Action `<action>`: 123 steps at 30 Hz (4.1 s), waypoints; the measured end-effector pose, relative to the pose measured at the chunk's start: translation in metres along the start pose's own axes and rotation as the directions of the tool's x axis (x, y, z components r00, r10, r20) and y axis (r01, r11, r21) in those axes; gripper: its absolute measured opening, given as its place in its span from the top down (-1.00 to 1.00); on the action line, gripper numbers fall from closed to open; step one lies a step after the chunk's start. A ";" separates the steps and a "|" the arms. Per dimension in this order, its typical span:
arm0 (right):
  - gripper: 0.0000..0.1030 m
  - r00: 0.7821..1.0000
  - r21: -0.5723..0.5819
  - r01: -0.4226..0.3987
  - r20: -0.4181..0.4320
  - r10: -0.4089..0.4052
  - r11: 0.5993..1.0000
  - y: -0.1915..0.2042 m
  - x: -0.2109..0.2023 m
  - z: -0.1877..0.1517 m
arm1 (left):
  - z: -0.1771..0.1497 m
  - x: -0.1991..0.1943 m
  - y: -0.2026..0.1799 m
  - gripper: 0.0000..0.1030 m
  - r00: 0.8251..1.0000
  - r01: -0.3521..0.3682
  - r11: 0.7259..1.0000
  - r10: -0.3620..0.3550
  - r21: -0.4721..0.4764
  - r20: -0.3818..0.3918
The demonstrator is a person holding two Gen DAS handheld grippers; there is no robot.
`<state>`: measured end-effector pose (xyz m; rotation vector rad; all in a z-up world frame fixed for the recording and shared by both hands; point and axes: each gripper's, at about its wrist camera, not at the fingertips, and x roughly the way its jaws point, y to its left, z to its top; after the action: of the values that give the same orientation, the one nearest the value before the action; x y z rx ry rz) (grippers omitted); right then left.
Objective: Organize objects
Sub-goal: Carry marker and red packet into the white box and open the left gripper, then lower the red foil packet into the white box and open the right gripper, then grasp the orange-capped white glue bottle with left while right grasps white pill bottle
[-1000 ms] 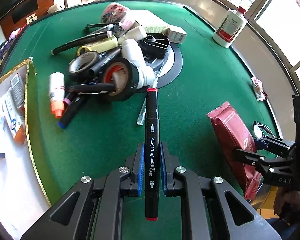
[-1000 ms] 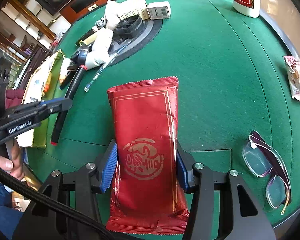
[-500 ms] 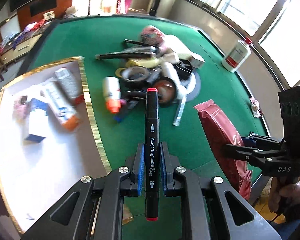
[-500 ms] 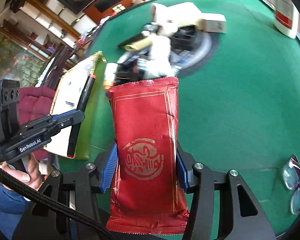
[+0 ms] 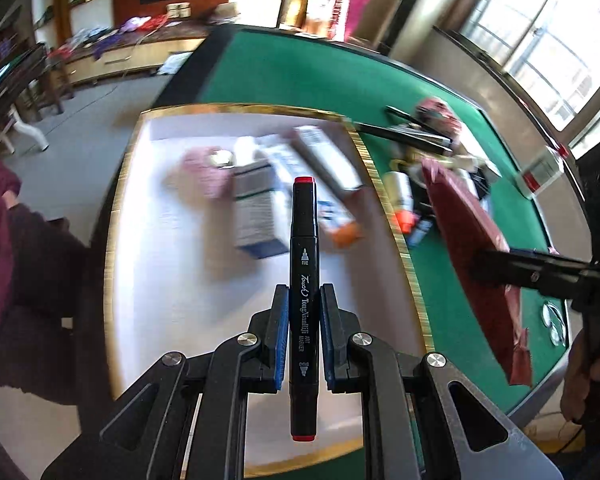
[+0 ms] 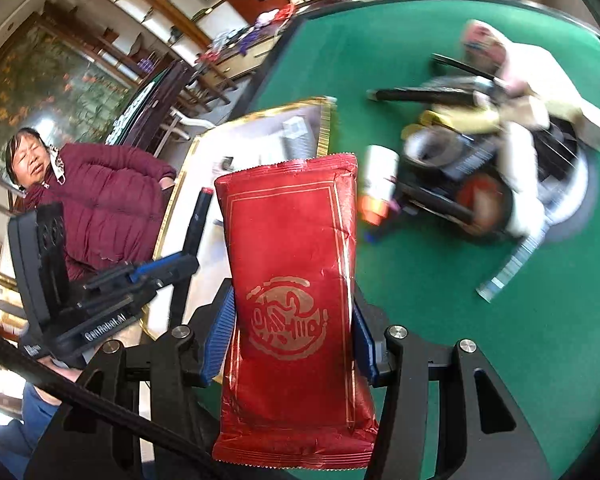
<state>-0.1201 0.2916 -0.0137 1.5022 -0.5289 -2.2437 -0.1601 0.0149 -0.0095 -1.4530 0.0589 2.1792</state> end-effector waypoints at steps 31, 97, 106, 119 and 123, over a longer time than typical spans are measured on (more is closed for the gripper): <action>0.01 0.963 -0.174 0.210 -0.134 -0.235 0.962 0.117 0.179 0.099 | 0.001 0.026 0.072 0.77 0.996 -0.087 0.990 0.086 -0.115 -0.010; -0.34 0.980 0.408 0.124 0.094 -0.177 0.904 -0.219 -0.141 -0.103 | 0.091 0.157 -0.145 0.56 0.973 -0.119 0.981 0.146 0.156 -0.179; -0.34 0.986 0.363 0.110 0.075 -0.146 0.925 -0.203 -0.117 -0.059 | 0.028 0.114 -0.152 0.56 0.985 -0.032 0.984 0.061 0.173 -0.163; -0.33 0.963 0.244 0.266 -0.020 -0.270 0.932 -0.178 -0.035 0.055 | -0.042 0.089 -0.181 0.56 0.980 -0.005 0.969 0.054 0.246 -0.192; -0.20 0.956 0.235 0.293 -0.053 -0.289 0.927 -0.177 -0.014 0.065 | -0.055 0.085 -0.192 0.56 0.982 -0.039 0.948 0.095 0.317 -0.163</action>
<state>-0.1946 0.4562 -0.0705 1.8249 -0.6278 -2.4580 -0.0539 0.1973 -0.0606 -1.4703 0.5016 1.9762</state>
